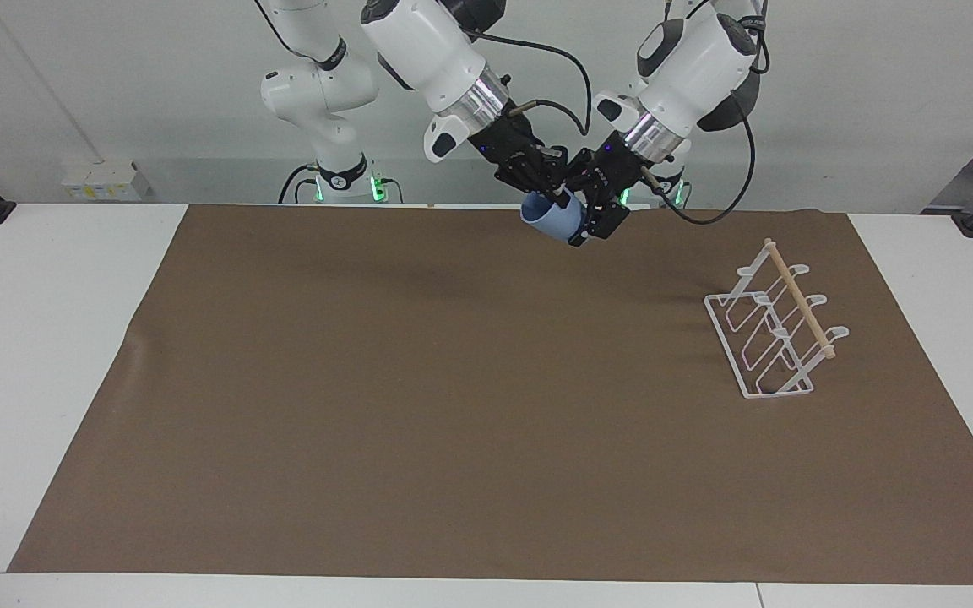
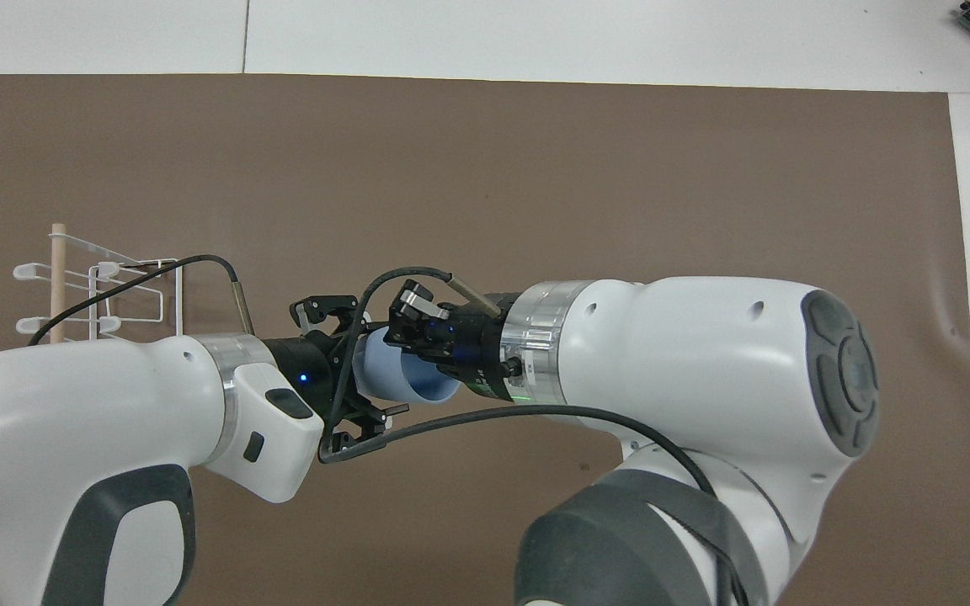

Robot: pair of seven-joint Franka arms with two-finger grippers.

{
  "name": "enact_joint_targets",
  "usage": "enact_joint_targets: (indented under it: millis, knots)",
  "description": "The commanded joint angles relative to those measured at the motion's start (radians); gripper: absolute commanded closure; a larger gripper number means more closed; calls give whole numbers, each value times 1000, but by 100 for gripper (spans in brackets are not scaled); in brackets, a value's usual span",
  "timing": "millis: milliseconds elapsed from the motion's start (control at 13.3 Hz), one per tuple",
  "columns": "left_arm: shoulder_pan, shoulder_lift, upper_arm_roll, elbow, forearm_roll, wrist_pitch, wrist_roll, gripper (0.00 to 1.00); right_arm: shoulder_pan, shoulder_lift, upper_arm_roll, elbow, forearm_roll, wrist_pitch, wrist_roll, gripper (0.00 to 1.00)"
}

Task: Hang cup on cup holder
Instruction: 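Carry the cup toward the left gripper and pass it over, then move the cup with the left gripper while the right gripper withdraws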

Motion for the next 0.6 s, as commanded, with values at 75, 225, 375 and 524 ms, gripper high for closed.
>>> enact_joint_targets:
  millis: [75, 225, 375, 524]
  knots:
    - [-26, -5, 10, -4, -16, -3, -12, 100, 1, -1, -1, 1, 30, 17, 11, 100]
    - [-17, 1, 11, 7, -16, -21, -10, 100, -1, -1, -1, 2, 30, 15, 11, 100]
    - [-14, 6, 13, 19, -14, -32, -15, 100, -1, -1, -1, 3, 30, 14, 11, 100]
    - [-7, 15, 16, 51, 13, -55, -19, 100, -2, -1, -1, 3, 30, 12, 11, 91]
